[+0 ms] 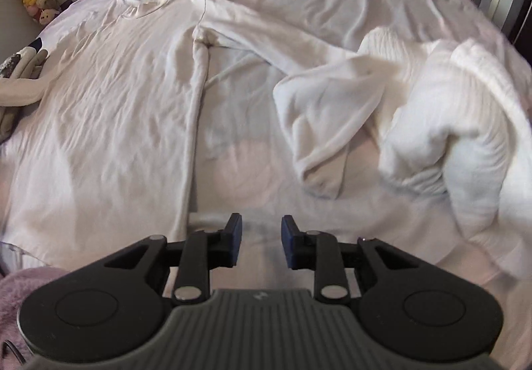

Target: Fold clothes

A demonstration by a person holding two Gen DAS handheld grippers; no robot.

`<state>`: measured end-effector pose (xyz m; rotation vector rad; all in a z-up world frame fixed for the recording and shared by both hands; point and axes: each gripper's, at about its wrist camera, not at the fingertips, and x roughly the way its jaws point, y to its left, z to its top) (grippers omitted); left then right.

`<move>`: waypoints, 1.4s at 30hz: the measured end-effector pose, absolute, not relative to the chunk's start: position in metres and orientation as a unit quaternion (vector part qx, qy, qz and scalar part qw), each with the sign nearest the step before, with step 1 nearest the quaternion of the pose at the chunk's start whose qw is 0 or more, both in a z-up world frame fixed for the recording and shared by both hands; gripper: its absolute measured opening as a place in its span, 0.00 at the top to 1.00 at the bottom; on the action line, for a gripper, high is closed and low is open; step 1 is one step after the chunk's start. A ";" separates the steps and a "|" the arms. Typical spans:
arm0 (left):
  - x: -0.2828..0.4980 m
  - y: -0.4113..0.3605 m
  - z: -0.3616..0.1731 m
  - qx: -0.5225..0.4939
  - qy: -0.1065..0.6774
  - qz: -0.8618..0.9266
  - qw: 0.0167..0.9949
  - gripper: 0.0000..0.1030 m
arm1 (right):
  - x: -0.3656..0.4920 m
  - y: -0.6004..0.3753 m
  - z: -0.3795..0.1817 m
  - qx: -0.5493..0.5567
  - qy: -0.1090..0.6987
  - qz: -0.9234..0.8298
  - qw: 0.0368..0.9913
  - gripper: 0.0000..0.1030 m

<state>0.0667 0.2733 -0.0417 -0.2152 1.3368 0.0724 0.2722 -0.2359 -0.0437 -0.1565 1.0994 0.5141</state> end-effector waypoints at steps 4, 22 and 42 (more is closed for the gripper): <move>0.108 0.258 -0.041 -0.097 0.577 0.042 0.810 0.60 | 0.283 -0.226 -0.059 -0.123 0.486 0.237 0.833 0.65; 0.149 0.238 -0.084 -0.111 0.550 0.034 0.827 0.60 | 0.297 -0.234 -0.041 -0.394 0.271 0.058 0.877 0.17; 0.139 0.241 -0.074 -0.134 0.530 0.031 0.837 0.60 | 0.254 -0.377 0.066 -0.213 0.298 -0.116 0.923 0.71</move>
